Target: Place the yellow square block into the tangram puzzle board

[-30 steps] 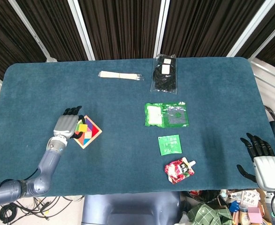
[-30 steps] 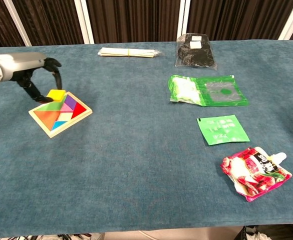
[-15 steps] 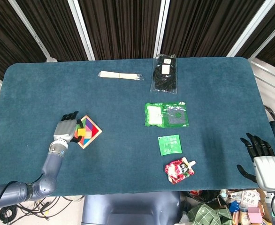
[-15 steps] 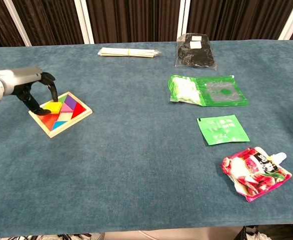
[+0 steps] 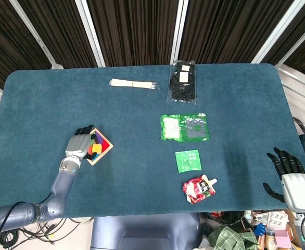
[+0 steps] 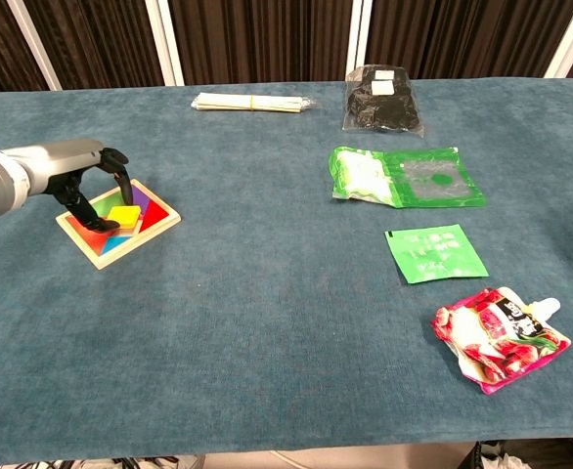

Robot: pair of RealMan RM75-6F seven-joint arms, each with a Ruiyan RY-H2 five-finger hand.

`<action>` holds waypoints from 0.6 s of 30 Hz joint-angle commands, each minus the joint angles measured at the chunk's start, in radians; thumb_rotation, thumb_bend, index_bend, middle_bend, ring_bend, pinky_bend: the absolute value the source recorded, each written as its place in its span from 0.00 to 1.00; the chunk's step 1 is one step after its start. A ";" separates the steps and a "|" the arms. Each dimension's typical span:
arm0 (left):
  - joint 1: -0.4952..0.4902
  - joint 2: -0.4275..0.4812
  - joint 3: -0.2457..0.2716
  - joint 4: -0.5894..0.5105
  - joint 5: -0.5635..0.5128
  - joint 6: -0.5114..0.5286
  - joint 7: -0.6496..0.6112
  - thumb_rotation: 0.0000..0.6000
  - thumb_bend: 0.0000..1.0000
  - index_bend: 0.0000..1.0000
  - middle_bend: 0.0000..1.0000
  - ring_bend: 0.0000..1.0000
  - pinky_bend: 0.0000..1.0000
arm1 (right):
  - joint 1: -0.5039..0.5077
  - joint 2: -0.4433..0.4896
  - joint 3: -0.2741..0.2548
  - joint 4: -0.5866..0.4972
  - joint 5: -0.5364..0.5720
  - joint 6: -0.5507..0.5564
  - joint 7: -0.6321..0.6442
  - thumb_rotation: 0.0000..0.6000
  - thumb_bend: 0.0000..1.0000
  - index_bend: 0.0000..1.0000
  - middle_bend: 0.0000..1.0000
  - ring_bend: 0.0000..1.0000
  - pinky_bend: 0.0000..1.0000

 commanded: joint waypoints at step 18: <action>0.012 -0.019 0.005 0.036 0.031 -0.022 -0.022 1.00 0.39 0.43 0.00 0.00 0.00 | 0.000 0.000 0.000 0.000 0.000 0.001 0.000 1.00 0.16 0.15 0.04 0.07 0.13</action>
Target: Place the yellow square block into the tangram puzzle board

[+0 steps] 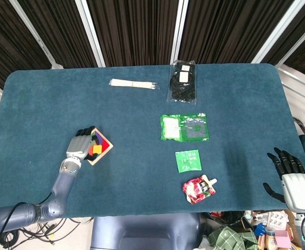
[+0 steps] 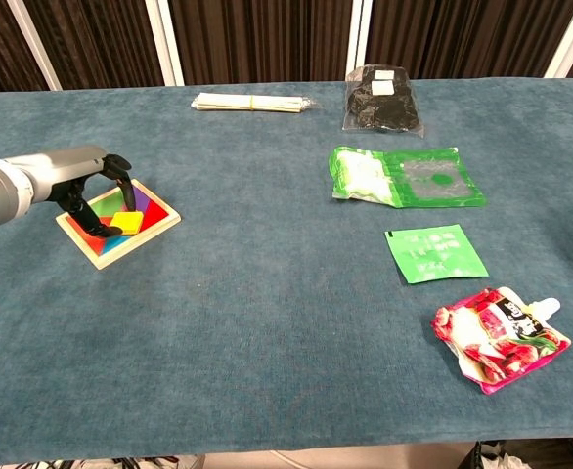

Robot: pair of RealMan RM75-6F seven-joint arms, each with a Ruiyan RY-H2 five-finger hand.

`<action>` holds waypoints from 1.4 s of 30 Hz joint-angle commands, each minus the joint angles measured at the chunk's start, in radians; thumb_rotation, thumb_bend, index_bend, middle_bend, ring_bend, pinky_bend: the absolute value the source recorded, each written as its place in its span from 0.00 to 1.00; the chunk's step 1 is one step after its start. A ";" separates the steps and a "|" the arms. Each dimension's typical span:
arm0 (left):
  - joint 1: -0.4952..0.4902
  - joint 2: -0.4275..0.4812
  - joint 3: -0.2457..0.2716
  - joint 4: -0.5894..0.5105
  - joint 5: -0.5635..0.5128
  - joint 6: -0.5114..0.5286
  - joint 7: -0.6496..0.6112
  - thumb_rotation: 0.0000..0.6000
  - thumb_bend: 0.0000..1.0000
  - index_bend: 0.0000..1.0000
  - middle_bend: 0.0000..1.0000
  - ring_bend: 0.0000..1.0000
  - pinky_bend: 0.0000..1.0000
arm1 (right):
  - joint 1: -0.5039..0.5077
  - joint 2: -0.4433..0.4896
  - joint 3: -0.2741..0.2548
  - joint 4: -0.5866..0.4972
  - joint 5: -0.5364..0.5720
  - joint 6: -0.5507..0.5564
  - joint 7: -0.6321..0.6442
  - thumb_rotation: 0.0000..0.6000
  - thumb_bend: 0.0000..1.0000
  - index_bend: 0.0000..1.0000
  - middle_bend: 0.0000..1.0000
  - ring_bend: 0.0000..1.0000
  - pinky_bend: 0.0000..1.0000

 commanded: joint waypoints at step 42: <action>0.012 -0.019 0.007 0.003 0.036 0.018 0.042 1.00 0.33 0.36 0.00 0.00 0.00 | 0.000 0.000 0.002 0.000 0.001 0.001 0.000 1.00 0.16 0.15 0.04 0.07 0.13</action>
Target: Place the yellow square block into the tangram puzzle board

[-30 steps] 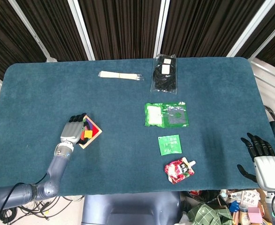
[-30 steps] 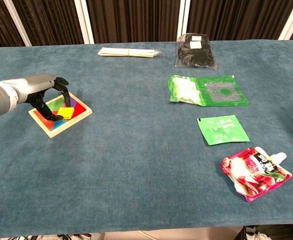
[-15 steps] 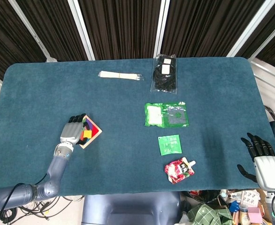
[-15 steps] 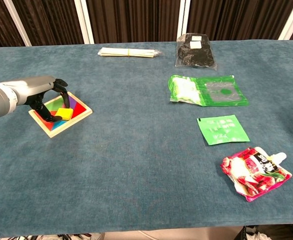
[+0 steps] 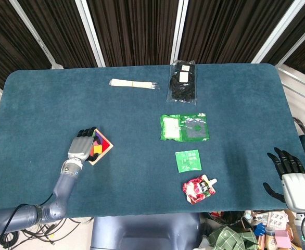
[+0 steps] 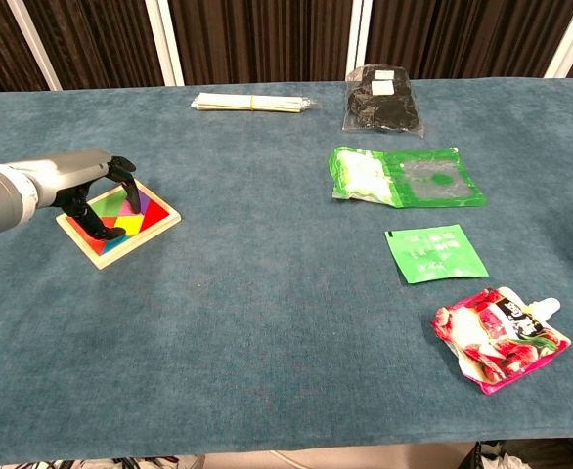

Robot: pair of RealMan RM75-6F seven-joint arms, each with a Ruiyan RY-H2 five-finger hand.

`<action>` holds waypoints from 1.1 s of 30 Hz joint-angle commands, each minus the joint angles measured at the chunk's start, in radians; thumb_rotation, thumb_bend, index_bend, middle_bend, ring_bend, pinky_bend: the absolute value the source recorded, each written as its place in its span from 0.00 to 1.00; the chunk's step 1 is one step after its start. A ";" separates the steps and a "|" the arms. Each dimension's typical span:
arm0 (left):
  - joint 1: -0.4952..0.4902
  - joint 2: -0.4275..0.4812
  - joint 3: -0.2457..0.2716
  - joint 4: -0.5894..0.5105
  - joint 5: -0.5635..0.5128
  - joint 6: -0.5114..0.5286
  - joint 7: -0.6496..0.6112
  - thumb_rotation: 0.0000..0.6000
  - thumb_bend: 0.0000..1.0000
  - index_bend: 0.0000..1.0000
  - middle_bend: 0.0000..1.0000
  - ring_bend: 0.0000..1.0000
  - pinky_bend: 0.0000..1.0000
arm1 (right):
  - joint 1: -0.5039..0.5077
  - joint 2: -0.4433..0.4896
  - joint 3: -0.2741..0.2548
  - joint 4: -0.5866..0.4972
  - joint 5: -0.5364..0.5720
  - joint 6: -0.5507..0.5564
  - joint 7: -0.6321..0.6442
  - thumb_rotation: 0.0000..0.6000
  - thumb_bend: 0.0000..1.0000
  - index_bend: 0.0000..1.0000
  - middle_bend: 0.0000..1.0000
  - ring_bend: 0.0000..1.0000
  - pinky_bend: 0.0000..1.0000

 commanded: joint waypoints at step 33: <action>0.267 0.562 0.048 -0.432 0.634 0.261 -0.310 1.00 0.27 0.01 0.00 0.00 0.00 | 0.000 -0.001 0.002 -0.005 0.003 0.001 -0.009 1.00 0.16 0.15 0.04 0.07 0.13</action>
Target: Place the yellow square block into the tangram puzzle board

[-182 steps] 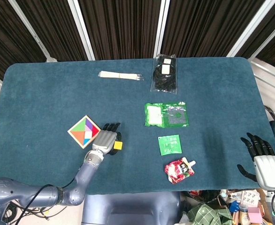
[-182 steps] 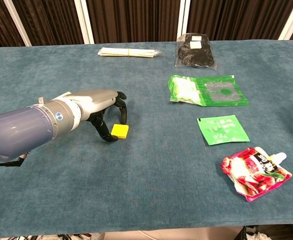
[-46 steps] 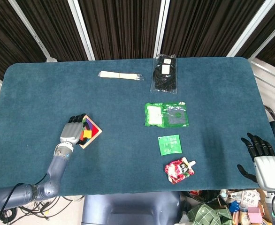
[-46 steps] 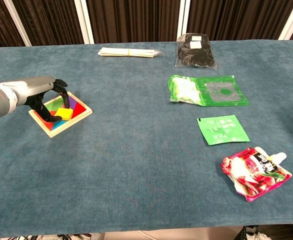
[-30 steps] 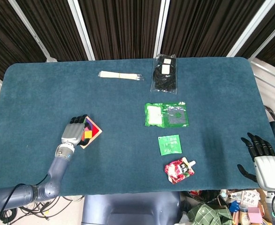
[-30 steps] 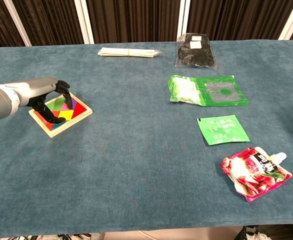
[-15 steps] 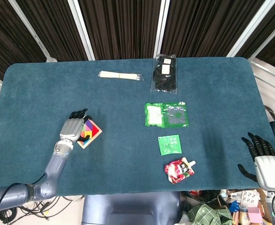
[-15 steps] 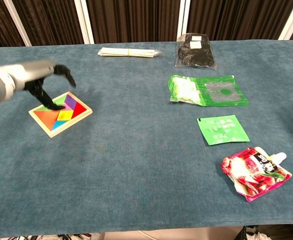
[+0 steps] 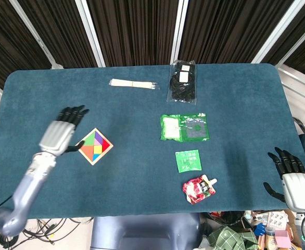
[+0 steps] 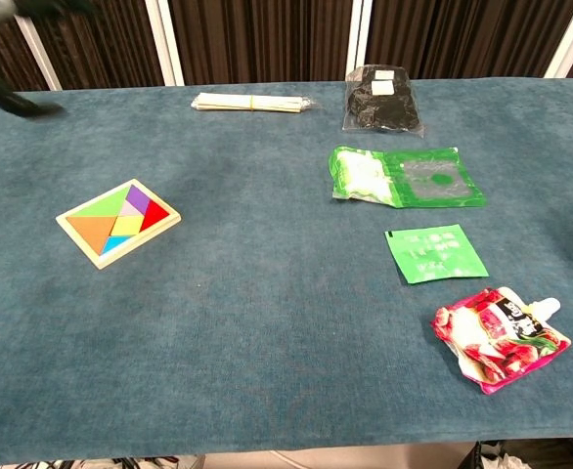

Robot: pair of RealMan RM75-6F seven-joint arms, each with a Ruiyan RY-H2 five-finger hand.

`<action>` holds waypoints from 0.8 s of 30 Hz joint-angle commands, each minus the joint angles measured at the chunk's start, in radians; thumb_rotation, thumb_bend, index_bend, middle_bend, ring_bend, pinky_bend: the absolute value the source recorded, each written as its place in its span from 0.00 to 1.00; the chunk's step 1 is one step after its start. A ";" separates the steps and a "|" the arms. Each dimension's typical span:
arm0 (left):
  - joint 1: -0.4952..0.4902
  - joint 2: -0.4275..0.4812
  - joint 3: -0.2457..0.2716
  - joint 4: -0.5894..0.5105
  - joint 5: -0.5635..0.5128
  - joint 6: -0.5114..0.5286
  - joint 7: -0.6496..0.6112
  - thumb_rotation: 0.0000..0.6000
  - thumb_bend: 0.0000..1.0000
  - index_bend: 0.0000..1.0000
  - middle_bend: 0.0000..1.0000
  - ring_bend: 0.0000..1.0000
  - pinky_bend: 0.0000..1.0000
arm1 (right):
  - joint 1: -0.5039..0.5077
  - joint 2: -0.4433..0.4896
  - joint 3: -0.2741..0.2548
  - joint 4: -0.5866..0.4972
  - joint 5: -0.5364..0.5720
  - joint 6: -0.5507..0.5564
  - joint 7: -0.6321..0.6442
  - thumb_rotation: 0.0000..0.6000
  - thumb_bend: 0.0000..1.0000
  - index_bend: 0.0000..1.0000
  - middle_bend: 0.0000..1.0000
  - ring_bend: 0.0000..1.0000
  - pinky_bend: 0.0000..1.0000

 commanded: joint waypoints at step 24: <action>0.431 0.184 0.183 0.034 0.251 0.398 -0.277 1.00 0.23 0.00 0.00 0.00 0.00 | 0.002 -0.008 0.007 -0.003 0.000 0.007 0.007 1.00 0.16 0.15 0.04 0.07 0.13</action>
